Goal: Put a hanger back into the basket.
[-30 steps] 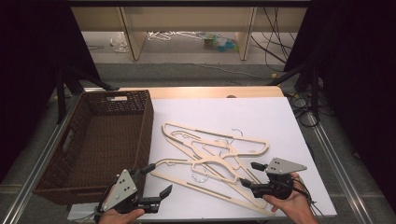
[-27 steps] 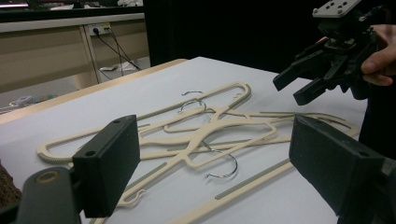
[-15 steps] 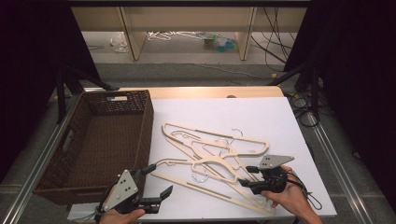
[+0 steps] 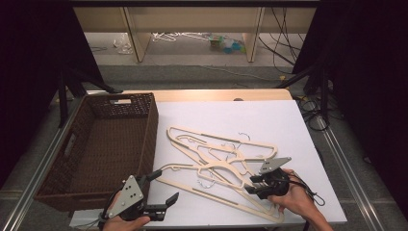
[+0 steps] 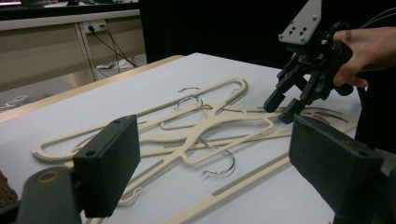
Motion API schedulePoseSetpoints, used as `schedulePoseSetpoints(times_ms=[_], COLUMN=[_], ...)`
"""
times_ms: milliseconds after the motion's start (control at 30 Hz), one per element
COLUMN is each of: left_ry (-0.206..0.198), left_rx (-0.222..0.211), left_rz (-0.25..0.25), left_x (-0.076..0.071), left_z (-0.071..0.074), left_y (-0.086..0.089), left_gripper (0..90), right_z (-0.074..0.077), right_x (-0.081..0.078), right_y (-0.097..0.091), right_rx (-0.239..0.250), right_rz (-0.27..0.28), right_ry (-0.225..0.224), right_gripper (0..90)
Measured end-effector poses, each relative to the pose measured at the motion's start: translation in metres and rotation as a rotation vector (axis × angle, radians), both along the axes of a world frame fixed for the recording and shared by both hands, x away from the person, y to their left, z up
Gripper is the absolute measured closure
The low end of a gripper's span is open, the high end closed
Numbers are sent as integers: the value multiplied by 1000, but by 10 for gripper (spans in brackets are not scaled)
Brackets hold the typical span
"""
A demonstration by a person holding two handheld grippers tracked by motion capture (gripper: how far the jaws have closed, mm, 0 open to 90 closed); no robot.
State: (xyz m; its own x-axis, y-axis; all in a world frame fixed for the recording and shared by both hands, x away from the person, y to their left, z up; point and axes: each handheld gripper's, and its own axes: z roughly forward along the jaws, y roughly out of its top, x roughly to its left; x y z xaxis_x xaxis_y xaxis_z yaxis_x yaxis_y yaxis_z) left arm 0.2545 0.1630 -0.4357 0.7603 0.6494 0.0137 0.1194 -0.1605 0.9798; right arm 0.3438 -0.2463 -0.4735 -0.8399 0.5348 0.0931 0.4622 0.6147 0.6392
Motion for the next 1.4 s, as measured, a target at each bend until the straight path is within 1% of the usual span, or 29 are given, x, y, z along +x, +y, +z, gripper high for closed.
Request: schedulePoseSetpoints(times_ms=[33, 100, 133, 167, 200, 233, 267, 300, 333, 367, 400, 567, 633, 667, 733, 767, 800, 867, 933, 967, 1033, 1100, 1133, 1167, 1367, 1400], left_ry=[4, 4, 2, -2, -5, -5, -5, -5, -1, -6, -2, 0, 2, 3, 3, 3, 3, 9, 9, 8, 3, 3, 5, 4, 5, 5], left_rx=[-1, 0, 2, 6, -7, -7, -6, -6, 7, -5, 4, 9, 9, 10, 10, 11, 11, 5, 7, 8, 14, 15, 15, 16, 17, 17], left_rz=[0, 0, 0, -3, -9, -9, -8, -9, -5, -11, -6, -5, -6, -7, -7, -8, -7, -6, -6, -6, -10, -10, -10, -10, -10, -10], left_x=[0, 0, 0, 0, 1, 1, 1, 1, 0, 1, 0, 0, 0, 0, 0, 0, 0, 0, 0, 0, 0, 0, 0, 0, 0, 0], left_z=[0, 0, 0, 0, -1, -1, -1, -1, 0, -1, 0, 0, 0, -1, -1, -1, -1, -1, -1, -1, -1, -1, -1, -1, -1, -1], left_y=[0, 0, 0, 0, -1, -1, -1, -1, 0, -1, 0, -1, -1, -1, -1, -1, -1, -1, -1, -2, -1, -1, -2, -2, -2, -2], left_gripper=[164, 164, 164, 164, 164, 164, 164, 164, 164, 164, 164, 165, 165, 165, 165, 165, 165, 165, 165, 165, 166, 166, 166, 166, 166, 167], right_z=[-1, -2, -1, -1, -2, -2, -2, -2, -2, -2, -2, -3, -4, -3, -3, -3, -3, -2, -2, -1, 0, 0, 0, 0, 1, 2], right_x=[1, 2, 2, 2, 2, 2, 2, 2, 3, 3, 4, 5, 5, 5, 5, 5, 5, 4, 5, 4, 4, 4, 4, 4, 3, 3], right_y=[0, 1, 1, 1, 2, 2, 2, 2, 2, 2, 2, 1, 1, 2, 2, 3, 4, 4, 4, 6, 6, 6, 6, 6, 8, 8], right_rx=[-11, -10, -20, -21, -32, -42, -42, -45, -48, -49, -53, -62, -63, -75, -76, -77, -90, -99, -108, -115, -128, -129, -127, -127, -130, -137], right_rz=[9, 17, 19, 29, 32, 38, 38, 36, 42, 43, 58, 66, 67, 74, 73, 77, 85, 81, 88, 83, 85, 85, 67, 62, 44, 45], right_ry=[2, 6, 18, 20, 29, 36, 36, 38, 42, 42, 27, 20, 2, 3, 0, -11, -14, -20, -15, -20, -14, -10, -3, 0, 6, 10], right_gripper=[552, 555, 561, 566, 583, 588, 588, 610, 621, 627, 641, 680, 688, 689, 690, 694, 707, 714, 720, 733, 763, 771, 778, 780, 789, 791])
